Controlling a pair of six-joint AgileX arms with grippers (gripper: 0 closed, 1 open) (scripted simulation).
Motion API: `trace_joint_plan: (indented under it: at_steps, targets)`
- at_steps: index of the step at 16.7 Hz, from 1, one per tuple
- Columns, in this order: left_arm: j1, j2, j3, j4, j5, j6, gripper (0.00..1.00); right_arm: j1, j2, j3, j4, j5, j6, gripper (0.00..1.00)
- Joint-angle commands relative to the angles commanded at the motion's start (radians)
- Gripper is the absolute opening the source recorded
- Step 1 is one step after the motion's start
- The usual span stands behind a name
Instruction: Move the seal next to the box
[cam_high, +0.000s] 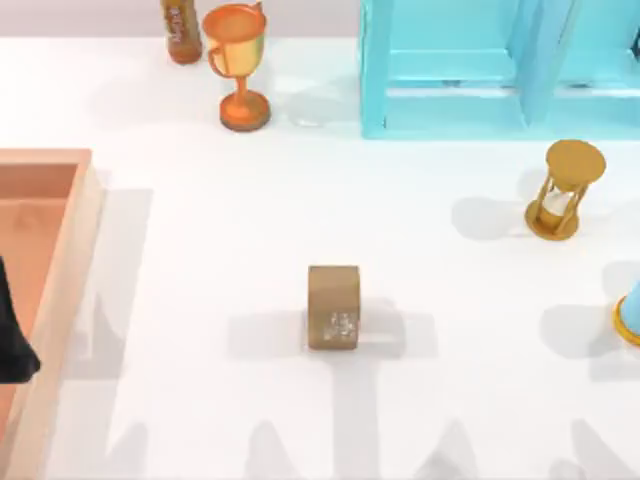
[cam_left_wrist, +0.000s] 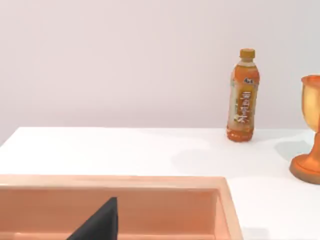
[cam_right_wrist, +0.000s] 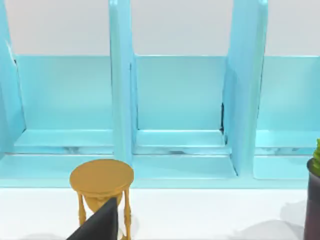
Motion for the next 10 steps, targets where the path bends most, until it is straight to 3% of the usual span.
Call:
trace_joint_plan:
  at_steps: [5, 10]
  targets:
    - [-0.022, 0.06, 0.053, -0.038, 0.001, -0.019, 1.0, 0.0, 0.0, 0.0, 0.0, 0.0, 0.0, 1.0]
    - [-0.124, 0.336, 0.302, -0.213, 0.005, -0.11, 1.0, 0.0, 0.0, 0.0, 0.0, 0.0, 0.0, 1.0]
